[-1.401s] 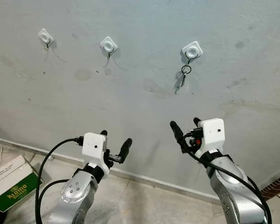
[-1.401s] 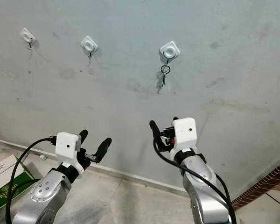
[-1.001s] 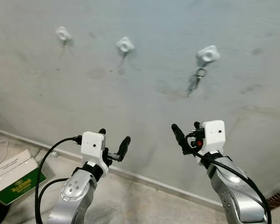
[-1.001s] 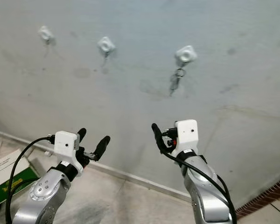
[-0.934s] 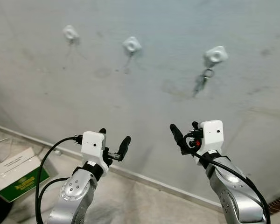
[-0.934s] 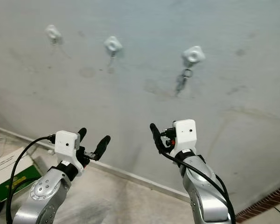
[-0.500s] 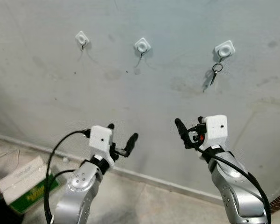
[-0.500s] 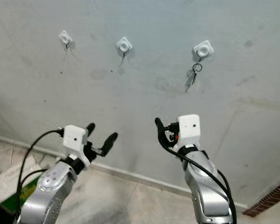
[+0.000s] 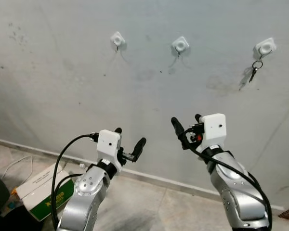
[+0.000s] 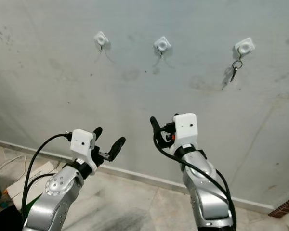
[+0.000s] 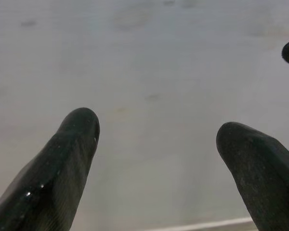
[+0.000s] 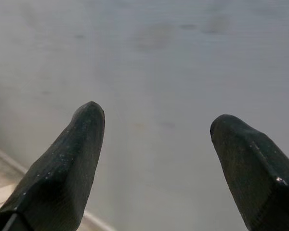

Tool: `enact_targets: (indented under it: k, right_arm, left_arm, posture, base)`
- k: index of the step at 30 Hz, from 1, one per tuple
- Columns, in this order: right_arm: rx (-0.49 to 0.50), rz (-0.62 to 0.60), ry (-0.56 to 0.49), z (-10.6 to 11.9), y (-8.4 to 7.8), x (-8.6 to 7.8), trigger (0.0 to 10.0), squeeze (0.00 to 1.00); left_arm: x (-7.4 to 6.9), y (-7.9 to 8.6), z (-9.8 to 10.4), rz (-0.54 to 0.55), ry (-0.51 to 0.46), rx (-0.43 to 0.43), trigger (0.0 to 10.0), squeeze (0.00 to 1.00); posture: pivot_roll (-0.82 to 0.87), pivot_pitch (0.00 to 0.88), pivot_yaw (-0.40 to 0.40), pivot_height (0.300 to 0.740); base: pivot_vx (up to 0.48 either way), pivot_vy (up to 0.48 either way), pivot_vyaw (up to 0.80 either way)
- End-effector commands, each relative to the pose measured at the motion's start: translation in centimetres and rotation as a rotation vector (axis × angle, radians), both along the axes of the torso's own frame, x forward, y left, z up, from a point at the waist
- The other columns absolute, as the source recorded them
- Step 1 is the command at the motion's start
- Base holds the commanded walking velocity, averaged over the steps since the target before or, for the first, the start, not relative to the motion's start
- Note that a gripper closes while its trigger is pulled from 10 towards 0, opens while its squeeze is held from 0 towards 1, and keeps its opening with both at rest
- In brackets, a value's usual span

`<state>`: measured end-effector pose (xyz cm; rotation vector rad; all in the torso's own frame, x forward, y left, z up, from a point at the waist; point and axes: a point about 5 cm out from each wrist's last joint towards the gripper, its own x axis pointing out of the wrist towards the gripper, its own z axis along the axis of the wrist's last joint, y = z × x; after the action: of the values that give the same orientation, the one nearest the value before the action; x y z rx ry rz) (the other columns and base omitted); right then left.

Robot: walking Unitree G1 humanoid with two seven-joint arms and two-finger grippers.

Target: Hang keys on a hook

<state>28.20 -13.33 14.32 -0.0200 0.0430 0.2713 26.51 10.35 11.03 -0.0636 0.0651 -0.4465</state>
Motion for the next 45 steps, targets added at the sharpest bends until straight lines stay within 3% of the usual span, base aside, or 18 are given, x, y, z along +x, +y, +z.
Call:
enact_targets:
  k: [1,8,13,36,45]
  right_arm:
    - [0.004,0.010,-0.013,0.5,0.6,0.4,10.0,0.00]
    - [-0.003,-0.027,-0.048,1.3,-0.1,1.4,10.0,0.00]
    - [-0.009,-0.037,-0.056,1.5,-0.3,1.5,10.0,0.00]
    - [-0.052,-0.005,-0.062,1.3,0.4,1.4,10.0,0.00]
    - [-0.058,-0.005,-0.063,1.3,0.3,1.4,10.0,0.00]
  left_arm:
    - [0.4,0.5,0.3,0.024,-0.015,0.015,10.0,0.00]
    - [1.3,-0.1,0.6,0.007,-0.034,0.029,10.0,0.00]
    - [1.7,-0.7,1.0,-0.001,-0.023,-0.024,10.0,0.00]
    - [2.3,-1.5,1.0,0.014,-0.011,-0.074,10.0,0.00]
    - [2.3,-2.0,1.1,-0.012,-0.026,-0.057,10.0,0.00]
  posture:
    - [-0.02,0.000,0.073,0.740]
    - [-0.03,0.000,0.080,0.740]
    - [-0.05,0.000,0.093,0.740]
    - [-0.07,0.000,0.097,0.740]
    - [-0.07,0.000,0.099,0.740]
  base:
    - [0.000,0.469,0.00]
    - [0.000,0.053,0.00]
    - [0.000,0.000,-0.08]
    - [0.000,0.000,-0.80]
    - [0.000,0.000,-0.58]
